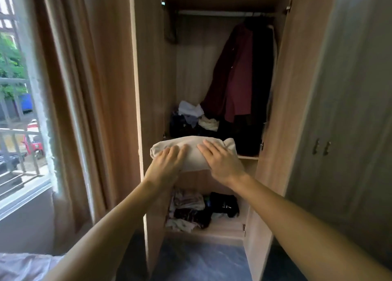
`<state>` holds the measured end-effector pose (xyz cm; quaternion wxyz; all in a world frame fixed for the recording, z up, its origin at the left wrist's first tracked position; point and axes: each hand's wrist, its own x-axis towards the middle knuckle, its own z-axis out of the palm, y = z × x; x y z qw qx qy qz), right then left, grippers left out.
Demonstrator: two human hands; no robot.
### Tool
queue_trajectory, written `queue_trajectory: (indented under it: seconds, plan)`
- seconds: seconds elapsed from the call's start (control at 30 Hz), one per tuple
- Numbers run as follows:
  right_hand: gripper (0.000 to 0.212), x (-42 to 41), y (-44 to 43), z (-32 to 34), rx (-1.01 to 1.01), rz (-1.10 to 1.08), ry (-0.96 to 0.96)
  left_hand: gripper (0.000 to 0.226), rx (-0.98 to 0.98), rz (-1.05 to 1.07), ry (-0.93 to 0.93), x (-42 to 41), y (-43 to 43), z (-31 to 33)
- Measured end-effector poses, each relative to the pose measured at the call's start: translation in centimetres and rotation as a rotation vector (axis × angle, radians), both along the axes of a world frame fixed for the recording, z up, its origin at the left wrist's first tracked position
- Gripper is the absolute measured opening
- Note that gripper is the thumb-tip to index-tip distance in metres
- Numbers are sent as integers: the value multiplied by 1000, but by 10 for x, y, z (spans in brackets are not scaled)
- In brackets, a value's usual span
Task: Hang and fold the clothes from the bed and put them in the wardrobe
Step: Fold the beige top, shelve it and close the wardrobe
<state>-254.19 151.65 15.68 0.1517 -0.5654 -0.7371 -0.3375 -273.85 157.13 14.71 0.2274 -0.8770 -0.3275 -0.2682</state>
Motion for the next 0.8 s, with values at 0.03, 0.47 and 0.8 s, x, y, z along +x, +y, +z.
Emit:
queue_trajectory:
  seconds: [0.03,0.47,0.8]
  plan:
    - [73,4,14,0,-9,-2,1,67,-10,-2,-5,5,14,-2]
    - [82,139,190,-32,-46,13,21,82,-72,21,43,139,187,-30]
    - [79,225,326,-40,-119,64,79,71,-69,106,107,223,310,-30]
